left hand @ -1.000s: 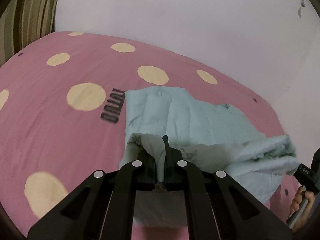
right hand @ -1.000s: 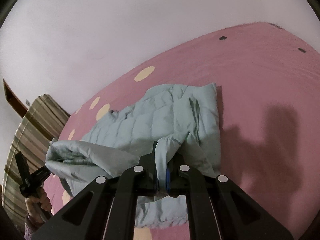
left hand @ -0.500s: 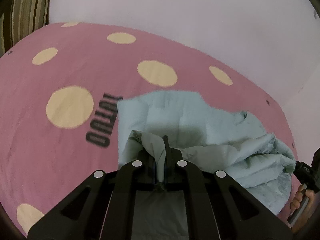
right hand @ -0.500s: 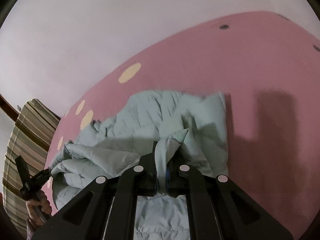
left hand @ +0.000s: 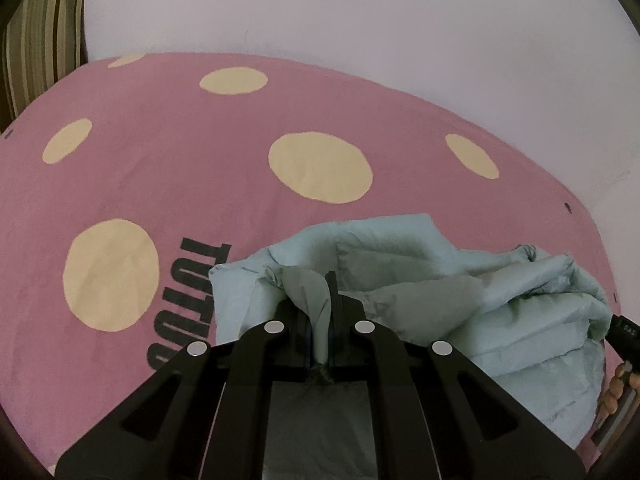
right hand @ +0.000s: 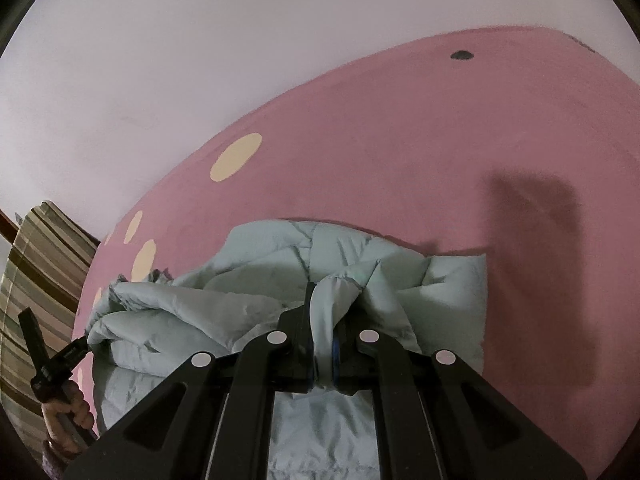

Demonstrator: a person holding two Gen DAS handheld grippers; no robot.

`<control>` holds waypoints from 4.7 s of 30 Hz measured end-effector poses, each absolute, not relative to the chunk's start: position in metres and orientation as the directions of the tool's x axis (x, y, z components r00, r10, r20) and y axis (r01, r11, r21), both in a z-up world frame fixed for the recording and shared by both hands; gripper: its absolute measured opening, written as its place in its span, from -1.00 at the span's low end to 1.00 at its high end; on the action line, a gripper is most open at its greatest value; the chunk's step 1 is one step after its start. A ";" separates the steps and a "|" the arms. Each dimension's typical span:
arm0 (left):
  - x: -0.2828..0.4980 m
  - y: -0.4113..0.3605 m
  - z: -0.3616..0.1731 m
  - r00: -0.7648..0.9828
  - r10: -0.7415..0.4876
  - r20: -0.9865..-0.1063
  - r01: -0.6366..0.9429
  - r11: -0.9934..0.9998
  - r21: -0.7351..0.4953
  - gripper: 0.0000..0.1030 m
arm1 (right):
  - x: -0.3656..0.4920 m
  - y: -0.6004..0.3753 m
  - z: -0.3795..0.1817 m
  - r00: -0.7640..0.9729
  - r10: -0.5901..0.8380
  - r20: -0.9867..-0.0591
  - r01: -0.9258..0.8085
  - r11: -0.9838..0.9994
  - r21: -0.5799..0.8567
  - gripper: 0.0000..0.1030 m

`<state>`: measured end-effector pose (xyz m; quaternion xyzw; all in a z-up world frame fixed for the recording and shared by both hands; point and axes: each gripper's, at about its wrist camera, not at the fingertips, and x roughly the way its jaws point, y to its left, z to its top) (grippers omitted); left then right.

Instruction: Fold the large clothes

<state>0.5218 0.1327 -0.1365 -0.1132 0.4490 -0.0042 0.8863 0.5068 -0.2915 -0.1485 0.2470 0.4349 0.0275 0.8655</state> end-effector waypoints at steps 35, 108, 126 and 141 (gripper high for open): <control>0.534 0.087 -0.156 0.643 0.135 -0.754 -0.116 0.990 0.078 0.35 | 0.544 -0.244 -0.149 0.639 0.034 -0.769 0.107 0.985 0.132 0.09; 0.509 0.067 -0.200 0.619 0.052 -0.784 -0.128 0.991 -0.035 0.67 | 0.512 -0.215 -0.205 0.647 -0.039 -0.761 0.130 0.990 0.060 0.38; 0.406 0.147 -0.149 0.619 0.001 -0.785 -0.245 0.950 -0.191 0.75 | 0.422 -0.257 -0.153 0.667 -0.018 -0.745 0.196 0.969 0.152 0.50; 0.392 0.129 -0.176 0.604 -0.129 -0.787 -0.187 0.936 -0.297 -0.31 | 0.395 -0.256 -0.189 0.603 0.106 -0.791 0.241 0.921 0.307 -0.28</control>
